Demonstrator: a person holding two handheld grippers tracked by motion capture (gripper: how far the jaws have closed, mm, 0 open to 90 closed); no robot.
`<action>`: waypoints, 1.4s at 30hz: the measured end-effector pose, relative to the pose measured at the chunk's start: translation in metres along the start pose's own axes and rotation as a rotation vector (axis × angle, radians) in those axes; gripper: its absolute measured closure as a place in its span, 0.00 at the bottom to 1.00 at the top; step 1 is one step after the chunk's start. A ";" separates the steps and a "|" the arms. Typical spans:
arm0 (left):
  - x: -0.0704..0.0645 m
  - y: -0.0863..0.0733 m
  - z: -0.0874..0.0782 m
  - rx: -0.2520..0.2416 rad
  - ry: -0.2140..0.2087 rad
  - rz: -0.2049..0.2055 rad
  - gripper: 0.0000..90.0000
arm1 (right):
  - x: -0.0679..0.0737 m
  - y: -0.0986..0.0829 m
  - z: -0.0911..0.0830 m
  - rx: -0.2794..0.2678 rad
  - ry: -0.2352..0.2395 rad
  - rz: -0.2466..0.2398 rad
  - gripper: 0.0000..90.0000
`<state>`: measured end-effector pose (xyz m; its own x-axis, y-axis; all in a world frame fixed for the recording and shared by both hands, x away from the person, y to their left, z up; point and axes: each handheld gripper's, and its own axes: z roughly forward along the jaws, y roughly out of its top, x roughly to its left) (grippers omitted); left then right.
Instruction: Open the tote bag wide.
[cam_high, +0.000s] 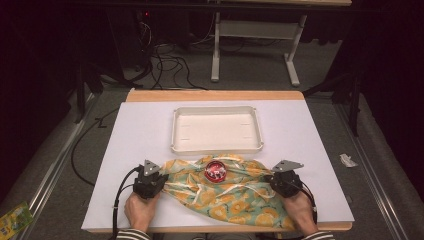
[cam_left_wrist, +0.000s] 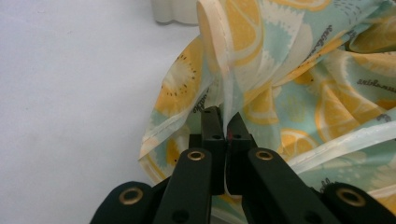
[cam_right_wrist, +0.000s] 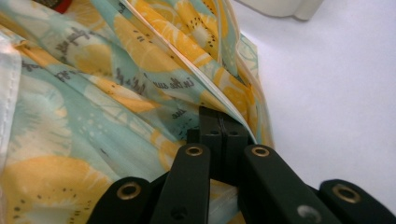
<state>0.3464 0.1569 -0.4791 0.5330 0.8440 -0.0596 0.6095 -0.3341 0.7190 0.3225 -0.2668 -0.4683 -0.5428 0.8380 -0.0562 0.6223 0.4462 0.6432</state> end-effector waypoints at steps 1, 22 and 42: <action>0.000 -0.001 0.000 -0.006 -0.003 0.000 1.00 | 0.001 -0.002 -0.001 -0.013 0.001 0.003 1.00; 0.000 -0.004 0.005 -0.065 -0.027 0.018 0.99 | 0.002 -0.005 -0.003 -0.085 -0.001 0.013 0.96; 0.000 -0.005 0.005 -0.070 -0.031 0.024 1.00 | 0.012 0.005 -0.010 -0.141 0.049 0.014 0.74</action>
<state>0.3464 0.1561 -0.4863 0.5658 0.8221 -0.0625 0.5540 -0.3229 0.7673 0.3132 -0.2576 -0.4586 -0.5638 0.8259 -0.0113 0.5464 0.3832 0.7447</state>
